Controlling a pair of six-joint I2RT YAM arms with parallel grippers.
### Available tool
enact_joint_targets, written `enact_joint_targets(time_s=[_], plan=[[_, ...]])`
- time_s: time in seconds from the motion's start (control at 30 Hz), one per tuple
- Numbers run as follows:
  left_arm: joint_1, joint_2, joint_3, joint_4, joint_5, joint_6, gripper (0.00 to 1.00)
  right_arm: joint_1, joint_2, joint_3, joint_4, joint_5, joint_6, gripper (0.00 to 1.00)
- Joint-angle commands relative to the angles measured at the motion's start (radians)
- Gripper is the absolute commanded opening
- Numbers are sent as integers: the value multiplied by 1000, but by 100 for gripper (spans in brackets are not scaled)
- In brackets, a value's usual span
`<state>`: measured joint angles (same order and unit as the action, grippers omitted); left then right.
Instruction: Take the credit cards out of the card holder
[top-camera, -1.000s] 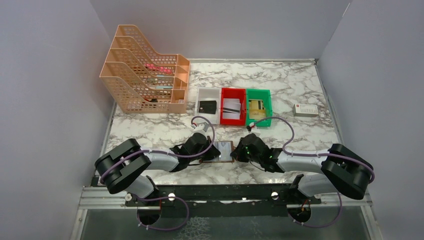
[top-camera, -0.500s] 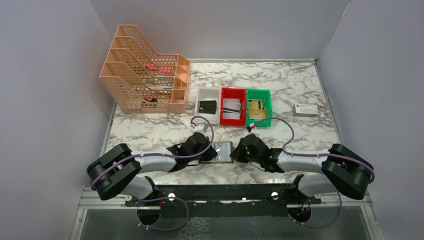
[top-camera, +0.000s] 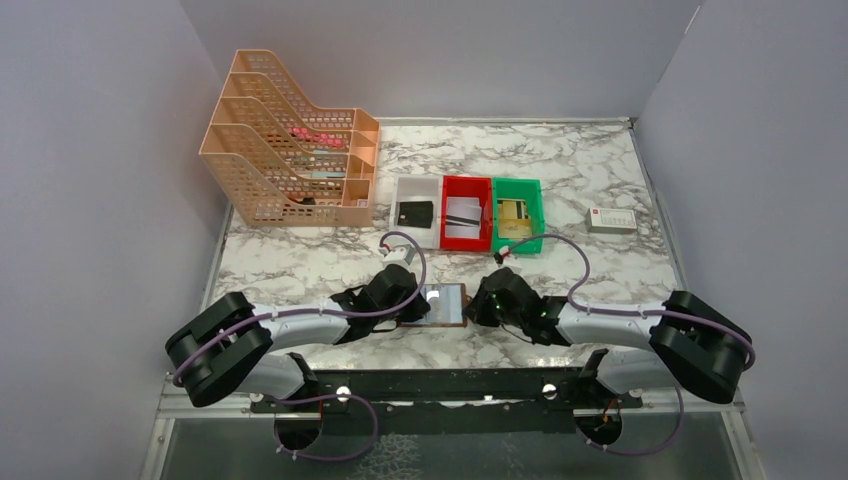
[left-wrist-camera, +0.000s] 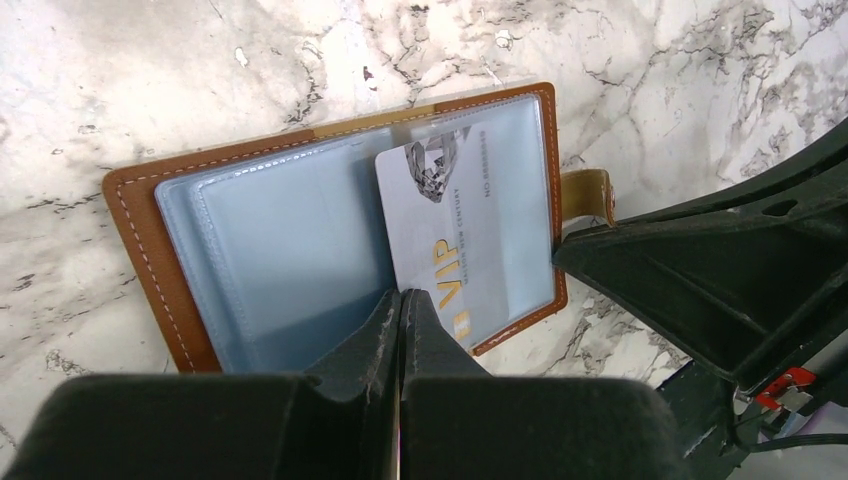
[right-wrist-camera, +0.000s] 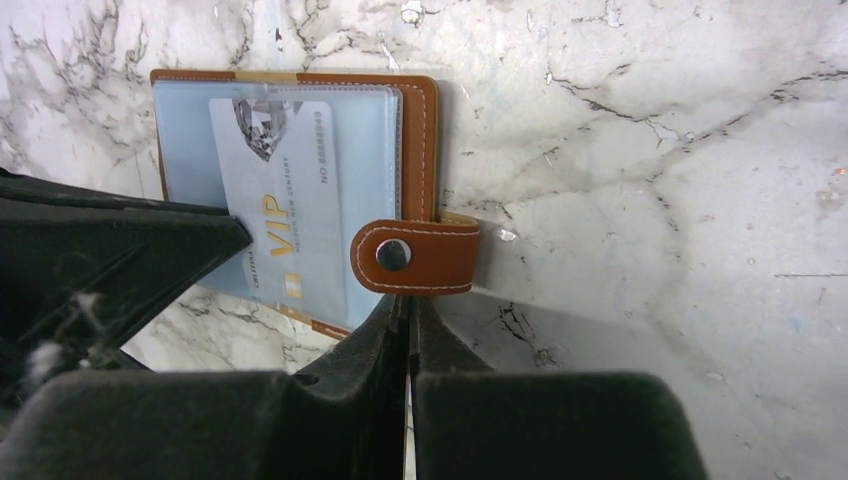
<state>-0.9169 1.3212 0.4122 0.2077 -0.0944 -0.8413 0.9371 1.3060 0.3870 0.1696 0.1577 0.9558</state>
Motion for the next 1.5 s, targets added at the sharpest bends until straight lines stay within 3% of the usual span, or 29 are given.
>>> enact_joint_targets(time_s=[0.0,0.3,0.43,0.57,0.9,1.2,1.47], plan=[[2,15,-17,-86,2,56,0,9,-34,27,-168,-20,-83,11],[3,6,2,-95,6,59,0,9,-128,101,-132,-131,-152,22],[3,5,4,-107,5,61,0,9,-63,152,-95,-176,-156,23],[3,3,6,-104,12,59,0,9,42,225,-162,-72,-105,26],[3,-6,19,-100,49,56,0,9,207,168,-74,-58,-34,29],[2,2,8,-2,143,4,26,9,219,78,38,-58,43,29],[3,21,3,39,162,-23,22,9,222,55,71,-72,54,28]])
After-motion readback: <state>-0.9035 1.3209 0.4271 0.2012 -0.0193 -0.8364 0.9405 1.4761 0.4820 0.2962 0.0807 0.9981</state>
